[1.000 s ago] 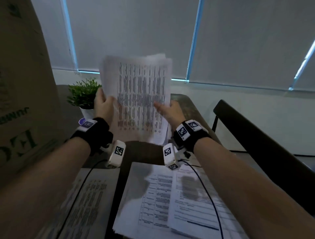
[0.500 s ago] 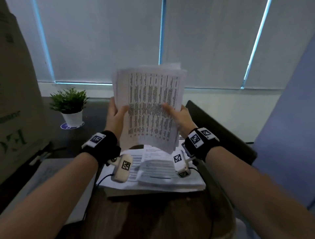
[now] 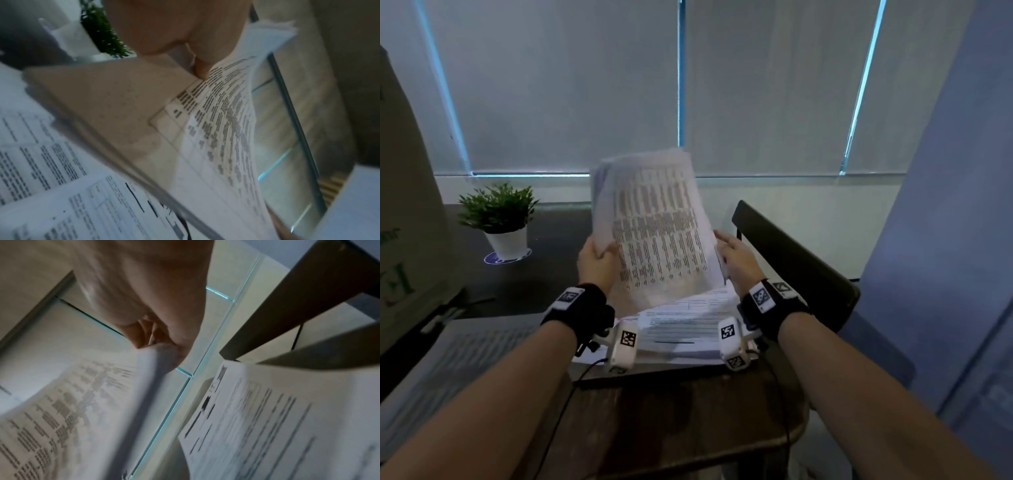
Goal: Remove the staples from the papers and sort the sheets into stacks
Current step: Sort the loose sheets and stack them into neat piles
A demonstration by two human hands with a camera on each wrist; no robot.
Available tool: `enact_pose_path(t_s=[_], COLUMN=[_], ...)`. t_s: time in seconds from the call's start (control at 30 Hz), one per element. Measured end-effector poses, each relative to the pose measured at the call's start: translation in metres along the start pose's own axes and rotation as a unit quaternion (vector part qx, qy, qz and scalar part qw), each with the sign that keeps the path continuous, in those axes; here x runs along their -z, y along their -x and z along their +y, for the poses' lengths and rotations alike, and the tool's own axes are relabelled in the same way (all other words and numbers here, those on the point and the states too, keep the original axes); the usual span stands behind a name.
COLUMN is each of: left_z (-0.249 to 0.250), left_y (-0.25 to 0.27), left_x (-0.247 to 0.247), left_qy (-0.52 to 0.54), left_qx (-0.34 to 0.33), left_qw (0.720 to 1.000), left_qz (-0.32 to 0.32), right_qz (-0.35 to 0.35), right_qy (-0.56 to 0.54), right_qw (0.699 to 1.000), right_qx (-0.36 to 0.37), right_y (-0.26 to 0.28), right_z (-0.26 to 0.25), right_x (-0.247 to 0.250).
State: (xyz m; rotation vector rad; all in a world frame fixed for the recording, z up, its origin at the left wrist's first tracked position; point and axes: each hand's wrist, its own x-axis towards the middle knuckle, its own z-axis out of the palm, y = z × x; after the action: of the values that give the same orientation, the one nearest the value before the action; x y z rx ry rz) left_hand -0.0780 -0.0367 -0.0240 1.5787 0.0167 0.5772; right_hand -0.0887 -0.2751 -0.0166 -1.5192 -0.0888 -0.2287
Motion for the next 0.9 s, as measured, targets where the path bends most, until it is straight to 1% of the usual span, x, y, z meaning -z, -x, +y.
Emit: enact_pose_path(t_s=[0.07,0.17,0.27,0.33,0.43,0.5,0.53,0.57,0.63,0.67,0.7,0.73,0.77,0.83,0.87,0.9], left_z=[-0.004,-0.021,-0.036,-0.042,-0.047,-0.051,-0.054,-0.054,-0.052,-0.047,-0.038,-0.028,-0.018,0.002,0.006,0.007], left_y=[-0.003,-0.004,-0.004,-0.001,0.003,0.006,0.007,0.009,0.008,0.007,0.006,0.005,0.003,0.001,-0.001,0.000], left_x=[0.000,0.003,0.003,0.002,-0.003,-0.006,-0.007,-0.006,-0.003,-0.002,-0.002,-0.003,-0.005,-0.011,-0.014,-0.017], left_qy=[0.062,0.094,0.113,0.119,0.129,0.136,0.139,0.138,0.143,0.147,0.148,0.149,0.151,0.137,0.130,0.123], left_qx=[0.035,0.096,0.140,0.160,0.186,0.195,0.196,0.196,0.182,0.165,0.141,0.114,0.085,0.030,0.018,0.021], left_qw=[0.997,0.991,0.983,0.979,0.973,0.971,0.971,0.971,0.973,0.975,0.979,0.982,0.985,0.989,0.990,0.990], left_qz=[0.011,-0.012,-0.033,-0.045,-0.043,-0.028,-0.020,-0.016,-0.006,-0.005,-0.008,-0.015,-0.027,-0.050,-0.060,-0.070], right_qz=[0.001,0.006,0.016,0.046,0.071,0.066,0.067,0.067,0.028,-0.006,-0.046,-0.084,-0.097,-0.079,-0.078,-0.069], right_qy=[0.027,0.044,0.108,0.198,0.329,0.396,0.401,0.372,0.236,0.172,0.146,0.134,0.131,0.085,0.055,0.029], right_qw=[1.000,0.999,0.992,0.974,0.930,0.903,0.901,0.918,0.971,0.985,0.987,0.986,0.985,0.993,0.995,0.997], right_qx=[-0.002,0.001,0.056,0.100,0.147,0.156,0.154,0.119,0.019,-0.020,-0.042,-0.054,-0.049,-0.012,0.003,0.010], right_y=[-0.002,0.000,0.001,-0.002,-0.006,-0.008,-0.011,-0.015,-0.021,-0.023,-0.021,-0.017,-0.015,-0.008,-0.004,0.006], right_z=[0.008,0.019,0.022,0.025,0.031,0.034,0.036,0.038,0.037,0.036,0.030,0.023,0.017,0.007,0.005,-0.001], right_x=[0.010,0.021,0.028,0.029,0.025,0.021,0.020,0.019,0.018,0.017,0.015,0.011,0.009,0.003,0.003,-0.001])
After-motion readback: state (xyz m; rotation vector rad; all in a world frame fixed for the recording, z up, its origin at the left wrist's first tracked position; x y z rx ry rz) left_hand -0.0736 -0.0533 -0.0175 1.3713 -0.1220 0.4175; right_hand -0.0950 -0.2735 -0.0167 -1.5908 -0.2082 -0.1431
